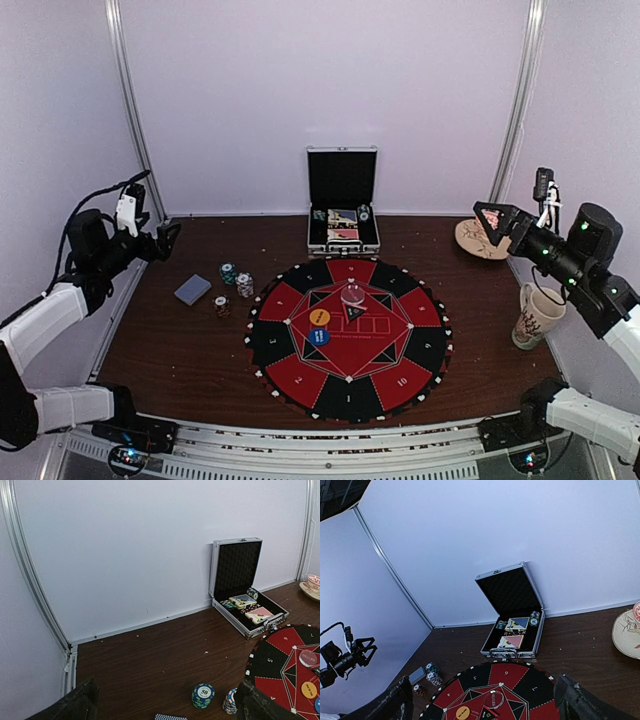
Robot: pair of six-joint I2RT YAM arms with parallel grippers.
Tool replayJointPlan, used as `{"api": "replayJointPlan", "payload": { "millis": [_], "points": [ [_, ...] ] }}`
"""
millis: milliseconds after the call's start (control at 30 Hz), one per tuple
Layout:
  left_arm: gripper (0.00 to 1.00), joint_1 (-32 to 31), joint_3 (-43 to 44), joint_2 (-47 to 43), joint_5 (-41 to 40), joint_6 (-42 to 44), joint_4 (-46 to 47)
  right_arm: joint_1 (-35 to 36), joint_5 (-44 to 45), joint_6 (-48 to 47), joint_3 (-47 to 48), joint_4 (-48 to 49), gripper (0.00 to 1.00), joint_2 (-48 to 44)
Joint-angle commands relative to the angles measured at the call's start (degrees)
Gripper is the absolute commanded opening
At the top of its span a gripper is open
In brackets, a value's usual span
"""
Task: Distribute texas hold em gaming equipment
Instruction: Pick up the dealer button from the poker table mat.
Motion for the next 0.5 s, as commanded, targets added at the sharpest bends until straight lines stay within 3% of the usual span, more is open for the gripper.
{"api": "replayJointPlan", "payload": {
  "millis": [0, 167, 467],
  "points": [
    [0.98, 0.3, -0.9, 0.8, 0.1, -0.7, 5.3, 0.4, -4.0, 0.2, 1.9, 3.1, 1.00, 4.1],
    [0.98, 0.3, -3.8, 1.7, 4.0, -0.3, 9.6, 2.9, 0.6, 2.2, 2.2, 5.2, 1.00, 10.8],
    [0.98, 0.3, -5.7, 4.1, 5.8, -1.4, 13.6, 21.6, 23.7, -2.3, 12.4, -1.4, 1.00, 30.1]
  ]
}}
